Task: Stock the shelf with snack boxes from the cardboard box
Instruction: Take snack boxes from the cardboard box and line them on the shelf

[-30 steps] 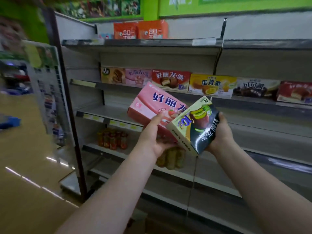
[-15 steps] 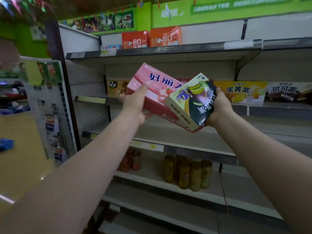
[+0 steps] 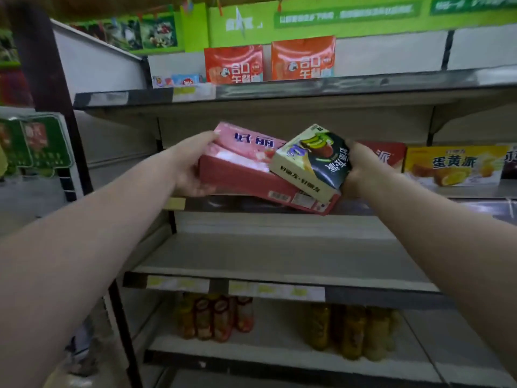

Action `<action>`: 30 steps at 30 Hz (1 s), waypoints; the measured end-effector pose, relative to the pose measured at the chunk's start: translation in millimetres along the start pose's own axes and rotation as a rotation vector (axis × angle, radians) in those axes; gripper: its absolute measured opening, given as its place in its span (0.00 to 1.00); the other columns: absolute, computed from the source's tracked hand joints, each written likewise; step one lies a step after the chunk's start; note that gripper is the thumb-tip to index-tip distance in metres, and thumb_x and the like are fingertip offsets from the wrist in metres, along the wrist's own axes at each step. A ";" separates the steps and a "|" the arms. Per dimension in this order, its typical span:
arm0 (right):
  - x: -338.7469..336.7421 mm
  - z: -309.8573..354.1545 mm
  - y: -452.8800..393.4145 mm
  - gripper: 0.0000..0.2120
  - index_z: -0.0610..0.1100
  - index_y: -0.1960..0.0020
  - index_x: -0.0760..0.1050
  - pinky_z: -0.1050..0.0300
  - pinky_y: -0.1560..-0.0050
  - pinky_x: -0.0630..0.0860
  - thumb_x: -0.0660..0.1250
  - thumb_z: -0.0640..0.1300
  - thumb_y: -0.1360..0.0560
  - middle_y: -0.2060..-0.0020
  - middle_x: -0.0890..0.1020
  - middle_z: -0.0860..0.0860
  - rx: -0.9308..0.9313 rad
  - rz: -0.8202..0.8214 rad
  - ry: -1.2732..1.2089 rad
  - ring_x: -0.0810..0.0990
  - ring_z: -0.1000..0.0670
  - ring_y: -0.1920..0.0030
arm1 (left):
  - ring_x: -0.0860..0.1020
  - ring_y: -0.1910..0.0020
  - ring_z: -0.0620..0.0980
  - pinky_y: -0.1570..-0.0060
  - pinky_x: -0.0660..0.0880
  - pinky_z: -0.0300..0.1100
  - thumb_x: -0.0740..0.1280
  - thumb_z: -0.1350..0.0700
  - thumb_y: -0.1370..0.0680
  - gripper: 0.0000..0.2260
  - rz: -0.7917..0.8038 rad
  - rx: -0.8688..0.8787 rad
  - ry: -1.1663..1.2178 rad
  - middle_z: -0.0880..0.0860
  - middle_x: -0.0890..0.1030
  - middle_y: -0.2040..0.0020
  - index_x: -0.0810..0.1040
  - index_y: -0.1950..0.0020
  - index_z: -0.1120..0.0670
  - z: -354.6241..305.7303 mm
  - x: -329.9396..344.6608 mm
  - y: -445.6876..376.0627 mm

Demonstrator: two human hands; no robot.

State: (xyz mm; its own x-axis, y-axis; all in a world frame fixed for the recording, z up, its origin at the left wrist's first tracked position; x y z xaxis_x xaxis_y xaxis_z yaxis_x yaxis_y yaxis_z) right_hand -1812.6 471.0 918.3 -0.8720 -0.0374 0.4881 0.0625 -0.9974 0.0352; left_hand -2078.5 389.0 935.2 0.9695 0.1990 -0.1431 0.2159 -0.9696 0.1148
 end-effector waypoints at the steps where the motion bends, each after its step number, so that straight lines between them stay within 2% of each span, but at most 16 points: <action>1: 2.8 5.0 -13.3 0.22 0.40 0.37 0.76 0.47 0.54 0.82 0.54 0.53 0.18 0.50 0.83 0.42 -0.009 -0.031 -0.017 0.82 0.42 0.52 | 0.80 0.54 0.51 0.52 0.77 0.45 0.63 0.34 0.26 0.20 0.039 -0.016 -0.036 0.53 0.82 0.54 0.79 0.52 0.50 -2.2 -2.6 -15.1; 2: 3.1 8.7 -21.3 0.21 0.40 0.39 0.78 0.46 0.49 0.81 0.55 0.53 0.19 0.50 0.84 0.42 -0.006 -0.038 -0.007 0.83 0.42 0.51 | 0.81 0.53 0.53 0.52 0.77 0.46 0.64 0.33 0.27 0.21 0.072 -0.035 -0.061 0.54 0.83 0.52 0.79 0.50 0.49 -1.0 -3.8 -25.3; 3: 4.0 12.7 -29.4 0.20 0.41 0.43 0.79 0.47 0.50 0.81 0.56 0.53 0.19 0.53 0.85 0.43 -0.005 -0.057 0.028 0.84 0.43 0.54 | 0.82 0.53 0.53 0.52 0.77 0.47 0.64 0.33 0.27 0.21 0.111 -0.043 -0.071 0.55 0.84 0.52 0.80 0.49 0.49 -0.4 -3.5 -35.7; 6: 13.3 23.9 -54.1 0.20 0.41 0.56 0.78 0.52 0.74 0.80 0.56 0.53 0.18 0.69 0.84 0.44 0.002 -0.094 0.189 0.83 0.46 0.72 | 0.83 0.60 0.53 0.54 0.78 0.48 0.67 0.38 0.26 0.17 0.190 -0.050 -0.032 0.55 0.85 0.55 0.80 0.49 0.50 -3.7 0.6 -69.5; 7: 17.2 25.4 -66.3 0.20 0.42 0.58 0.78 0.52 0.76 0.79 0.56 0.53 0.18 0.70 0.83 0.44 0.007 -0.087 0.205 0.82 0.46 0.74 | 0.82 0.60 0.53 0.51 0.78 0.49 0.68 0.40 0.26 0.16 0.197 -0.044 -0.021 0.55 0.85 0.57 0.80 0.50 0.51 -5.7 2.1 -82.1; 9: 25.9 26.7 -79.5 0.19 0.42 0.56 0.79 0.49 0.72 0.81 0.57 0.55 0.19 0.65 0.85 0.44 0.007 -0.083 0.252 0.84 0.45 0.70 | 0.81 0.60 0.53 0.47 0.77 0.51 0.68 0.43 0.25 0.13 0.180 0.010 -0.027 0.55 0.84 0.59 0.79 0.52 0.53 -12.3 1.2 -106.6; 10: 26.1 26.6 -85.5 0.19 0.43 0.54 0.80 0.47 0.68 0.81 0.58 0.56 0.20 0.62 0.85 0.45 0.009 -0.092 0.263 0.84 0.45 0.68 | 0.81 0.61 0.53 0.47 0.77 0.50 0.68 0.44 0.24 0.12 0.171 0.046 -0.031 0.54 0.84 0.60 0.78 0.53 0.53 -16.1 0.5 -116.3; 11: 25.1 27.2 -90.8 0.19 0.43 0.53 0.80 0.46 0.68 0.81 0.58 0.56 0.20 0.62 0.86 0.45 0.000 -0.101 0.278 0.85 0.45 0.67 | 0.82 0.63 0.51 0.51 0.78 0.49 0.68 0.45 0.24 0.11 0.157 0.080 -0.035 0.53 0.84 0.61 0.78 0.53 0.53 -19.0 -2.1 -125.3; 13: 19.8 32.3 -97.4 0.20 0.41 0.57 0.77 0.49 0.78 0.78 0.55 0.53 0.18 0.70 0.84 0.43 -0.031 -0.114 0.262 0.83 0.45 0.73 | 0.83 0.67 0.49 0.61 0.81 0.45 0.71 0.48 0.28 0.11 0.112 0.154 -0.030 0.52 0.84 0.63 0.77 0.53 0.54 -21.2 -16.1 -142.3; 15: 7.4 39.7 -99.4 0.19 0.40 0.56 0.75 0.51 0.83 0.75 0.55 0.52 0.18 0.73 0.82 0.43 -0.077 -0.141 0.216 0.81 0.45 0.76 | 0.83 0.68 0.48 0.67 0.81 0.42 0.74 0.49 0.34 0.15 0.043 0.221 -0.011 0.53 0.85 0.61 0.78 0.52 0.54 -17.5 -37.6 -160.1; 20: -13.7 27.6 -95.8 0.16 0.40 0.56 0.75 0.52 0.83 0.74 0.60 0.52 0.20 0.74 0.82 0.44 -0.066 -0.186 0.201 0.81 0.46 0.77 | 0.82 0.55 0.50 0.61 0.80 0.45 0.74 0.54 0.29 0.20 -0.035 0.321 0.067 0.56 0.83 0.47 0.75 0.39 0.55 -3.1 -67.0 -202.0; 22: -16.1 21.2 -98.2 0.16 0.40 0.53 0.75 0.51 0.81 0.76 0.59 0.53 0.20 0.72 0.83 0.43 -0.074 -0.201 0.221 0.82 0.45 0.75 | 0.82 0.52 0.51 0.54 0.79 0.46 0.74 0.55 0.28 0.17 -0.014 0.360 0.037 0.57 0.82 0.44 0.76 0.42 0.55 0.0 -61.4 -210.7; 23: -16.3 19.7 -98.3 0.16 0.40 0.51 0.75 0.49 0.80 0.77 0.59 0.54 0.20 0.72 0.83 0.43 -0.076 -0.213 0.232 0.82 0.45 0.74 | 0.81 0.49 0.52 0.50 0.78 0.48 0.75 0.53 0.29 0.19 0.000 0.377 -0.001 0.56 0.81 0.43 0.75 0.41 0.55 0.7 -57.3 -213.0; 26: -20.8 18.9 -99.0 0.16 0.40 0.51 0.74 0.51 0.80 0.77 0.58 0.54 0.20 0.74 0.82 0.43 -0.057 -0.272 0.329 0.81 0.46 0.76 | 0.79 0.43 0.53 0.44 0.76 0.47 0.79 0.41 0.39 0.40 0.012 0.410 -0.239 0.53 0.80 0.39 0.71 0.33 0.54 3.2 -43.7 -225.3; 27: -20.5 19.8 -97.8 0.16 0.40 0.55 0.73 0.54 0.82 0.75 0.58 0.52 0.19 0.76 0.80 0.43 -0.050 -0.276 0.362 0.80 0.47 0.79 | 0.78 0.41 0.53 0.43 0.74 0.45 0.79 0.41 0.38 0.39 0.011 0.420 -0.355 0.53 0.79 0.37 0.71 0.33 0.54 2.7 -38.9 -228.5; 30: -20.5 19.9 -96.9 0.17 0.40 0.61 0.70 0.58 0.87 0.71 0.57 0.50 0.19 0.81 0.77 0.45 -0.057 -0.272 0.392 0.76 0.49 0.83 | 0.75 0.37 0.54 0.46 0.69 0.41 0.71 0.44 0.26 0.25 -0.015 0.429 -0.569 0.53 0.77 0.34 0.73 0.33 0.52 1.8 -27.4 -242.5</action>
State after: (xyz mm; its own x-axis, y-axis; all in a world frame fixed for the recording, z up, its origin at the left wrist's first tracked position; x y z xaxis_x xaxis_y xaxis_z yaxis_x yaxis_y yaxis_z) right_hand -1791.1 569.6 922.2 -0.9711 0.2157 0.1022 -0.2101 -0.9757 0.0627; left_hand -2157.7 618.5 909.5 0.7306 0.2211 -0.6460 0.0509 -0.9611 -0.2714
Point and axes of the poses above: each hand's wrist, its own y-axis away from the middle knuckle, its own x-axis out of the palm, z = x × y, the point moved 7 cm from there along -y, towards the middle knuckle
